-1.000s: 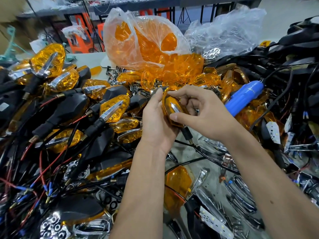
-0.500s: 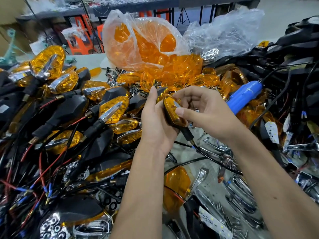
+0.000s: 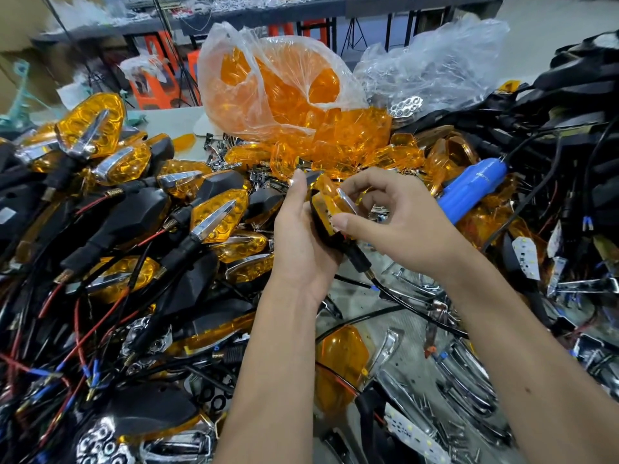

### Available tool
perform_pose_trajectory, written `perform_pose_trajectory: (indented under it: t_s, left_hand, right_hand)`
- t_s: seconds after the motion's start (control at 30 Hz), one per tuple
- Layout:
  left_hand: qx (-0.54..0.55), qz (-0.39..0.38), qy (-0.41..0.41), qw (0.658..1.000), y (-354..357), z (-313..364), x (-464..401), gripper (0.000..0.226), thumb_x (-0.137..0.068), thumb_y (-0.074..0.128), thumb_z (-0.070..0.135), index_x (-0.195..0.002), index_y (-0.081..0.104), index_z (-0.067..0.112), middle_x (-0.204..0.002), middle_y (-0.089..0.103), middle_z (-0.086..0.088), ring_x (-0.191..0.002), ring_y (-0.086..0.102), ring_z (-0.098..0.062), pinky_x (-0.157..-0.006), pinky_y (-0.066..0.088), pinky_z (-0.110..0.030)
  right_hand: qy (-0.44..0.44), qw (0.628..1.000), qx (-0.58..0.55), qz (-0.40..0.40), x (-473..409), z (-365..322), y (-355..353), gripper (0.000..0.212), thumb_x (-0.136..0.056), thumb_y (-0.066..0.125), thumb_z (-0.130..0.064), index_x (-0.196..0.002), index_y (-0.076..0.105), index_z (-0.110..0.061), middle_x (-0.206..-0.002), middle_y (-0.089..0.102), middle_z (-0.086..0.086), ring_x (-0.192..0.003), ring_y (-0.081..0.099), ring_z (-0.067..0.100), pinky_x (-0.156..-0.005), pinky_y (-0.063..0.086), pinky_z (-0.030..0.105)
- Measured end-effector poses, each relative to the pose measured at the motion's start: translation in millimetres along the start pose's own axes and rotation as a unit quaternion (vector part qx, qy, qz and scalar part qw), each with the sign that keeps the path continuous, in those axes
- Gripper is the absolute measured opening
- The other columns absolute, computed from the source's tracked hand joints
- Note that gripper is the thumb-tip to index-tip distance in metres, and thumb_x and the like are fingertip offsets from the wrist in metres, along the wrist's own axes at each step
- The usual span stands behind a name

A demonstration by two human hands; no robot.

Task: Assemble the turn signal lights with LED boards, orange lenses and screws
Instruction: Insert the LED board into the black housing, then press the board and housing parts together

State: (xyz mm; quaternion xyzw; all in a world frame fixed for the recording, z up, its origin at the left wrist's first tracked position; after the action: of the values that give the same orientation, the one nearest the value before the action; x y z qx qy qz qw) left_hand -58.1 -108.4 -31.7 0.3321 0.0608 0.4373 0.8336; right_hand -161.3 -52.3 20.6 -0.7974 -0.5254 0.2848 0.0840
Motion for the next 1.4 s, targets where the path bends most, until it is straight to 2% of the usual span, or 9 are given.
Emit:
perform_pose_trajectory:
  t_s: [0.13, 0.23, 0.4, 0.63, 0.8, 0.9, 1.0, 1.23, 1.4]
  left_hand:
    - [0.009, 0.063, -0.007, 0.998, -12.4, -3.3, -0.6, 0.051, -0.106, 0.049, 0.04, -0.136, 0.059, 0.001, -0.117, 0.064, -0.017, -0.106, 0.063, -0.03, -0.096, 0.053, -0.045]
    - [-0.019, 0.109, 0.022, 0.994, -21.6, 0.1, -2.5, 0.022, -0.108, 0.054, 0.028, -0.109, 0.064, 0.009, -0.099, 0.062, -0.009, -0.087, 0.061, -0.023, -0.084, 0.055, -0.041]
    - [-0.087, 0.12, 0.093, 0.985, -22.2, 11.9, -2.7, 0.022, -0.11, 0.05, 0.028, -0.104, 0.067, 0.014, -0.08, 0.071, 0.005, -0.073, 0.07, -0.008, -0.066, 0.059, -0.026]
    - [-0.06, 0.071, 0.116, 0.989, -14.8, 17.9, -2.8, 0.033, -0.112, 0.044, 0.024, -0.091, 0.068, 0.014, -0.087, 0.07, -0.003, -0.083, 0.064, -0.021, -0.083, 0.054, -0.04]
    - [-0.081, 0.0, 0.083, 0.993, 0.3, 7.1, -3.6, 0.046, -0.112, 0.041, 0.026, -0.081, 0.074, 0.02, -0.098, 0.075, -0.009, -0.087, 0.07, -0.022, -0.067, 0.059, -0.035]
    - [-0.082, -0.002, 0.073, 0.994, 2.5, 4.9, -2.4, 0.037, -0.112, 0.043, 0.03, -0.095, 0.072, 0.017, -0.104, 0.074, -0.01, -0.088, 0.072, -0.022, -0.063, 0.059, -0.036]
    - [-0.065, 0.006, 0.062, 0.996, -0.7, 5.0, -2.3, 0.031, -0.111, 0.046, 0.031, -0.119, 0.067, 0.01, -0.124, 0.069, -0.017, -0.111, 0.069, -0.033, -0.075, 0.06, -0.043]
    - [-0.255, -0.027, 0.137, 0.957, 1.2, 25.5, -0.1, 0.033, -0.11, 0.047, 0.028, -0.096, 0.076, 0.022, -0.117, 0.075, -0.007, -0.119, 0.067, -0.03, -0.109, 0.049, -0.058]
    - [-0.377, -0.011, 0.231, 0.897, -10.5, 52.8, 6.6, 0.019, -0.101, 0.064, 0.028, -0.11, 0.079, 0.037, -0.096, 0.072, 0.02, -0.094, 0.066, -0.003, -0.082, 0.055, -0.031]
  right_hand:
    - [0.017, 0.995, -0.092, 0.033, 0.1, 3.2, -6.5, 0.028, -0.084, 0.078, -0.039, -0.107, 0.067, -0.027, -0.087, 0.067, -0.015, -0.071, 0.063, 0.004, -0.061, 0.048, 0.016]
    - [0.025, 0.992, -0.114, 0.049, -0.5, 6.0, -12.5, 0.031, -0.084, 0.077, -0.042, -0.107, 0.067, -0.024, -0.092, 0.066, -0.01, -0.072, 0.062, 0.005, -0.063, 0.049, 0.02]
    - [0.032, 0.993, -0.108, 0.028, -1.1, 10.3, -7.9, 0.029, -0.084, 0.078, -0.04, -0.106, 0.066, -0.025, -0.092, 0.065, -0.006, -0.071, 0.061, 0.006, -0.06, 0.049, 0.021]
    - [0.107, 0.984, -0.138, 0.017, -0.6, 27.1, -2.0, 0.026, -0.081, 0.052, -0.027, -0.106, 0.057, -0.022, -0.088, 0.059, 0.011, -0.077, 0.062, 0.039, -0.053, 0.053, 0.041]
    - [0.104, 0.991, -0.084, 0.012, -0.4, 21.4, 7.1, 0.029, -0.087, 0.069, -0.044, -0.093, 0.062, -0.016, -0.063, 0.054, -0.008, -0.059, 0.049, 0.01, -0.052, 0.042, 0.026]
    - [0.096, 0.993, -0.07, 0.016, 0.8, 16.4, 8.2, 0.03, -0.091, 0.076, -0.041, -0.101, 0.074, -0.013, -0.074, 0.065, 0.006, -0.06, 0.052, 0.009, -0.058, 0.047, 0.031]
    - [0.093, 0.994, -0.058, 0.005, 0.0, 14.1, 7.4, 0.018, -0.093, 0.075, -0.031, -0.099, 0.076, -0.014, -0.091, 0.073, 0.02, -0.056, 0.051, 0.012, -0.055, 0.045, 0.031]
    - [0.089, 0.994, -0.037, 0.048, -0.8, 17.3, -1.6, 0.015, -0.087, 0.081, -0.026, -0.089, 0.074, -0.013, -0.079, 0.075, 0.009, -0.063, 0.057, 0.016, -0.063, 0.056, 0.046]
    - [0.066, 0.997, -0.022, 0.038, -0.2, 13.2, -1.2, 0.015, -0.086, 0.081, -0.027, -0.079, 0.07, -0.019, -0.056, 0.058, -0.013, -0.052, 0.051, 0.005, -0.052, 0.043, 0.019]
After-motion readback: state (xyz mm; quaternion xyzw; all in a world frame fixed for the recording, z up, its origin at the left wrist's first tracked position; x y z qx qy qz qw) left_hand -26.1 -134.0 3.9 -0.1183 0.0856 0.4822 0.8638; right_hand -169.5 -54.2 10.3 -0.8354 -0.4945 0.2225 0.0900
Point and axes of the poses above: each hand's wrist, its own x-axis away from the middle knuckle, its own y-axis out of the palm, z = x × y, the point moved 9 cm from there along -x, towards the middle knuckle
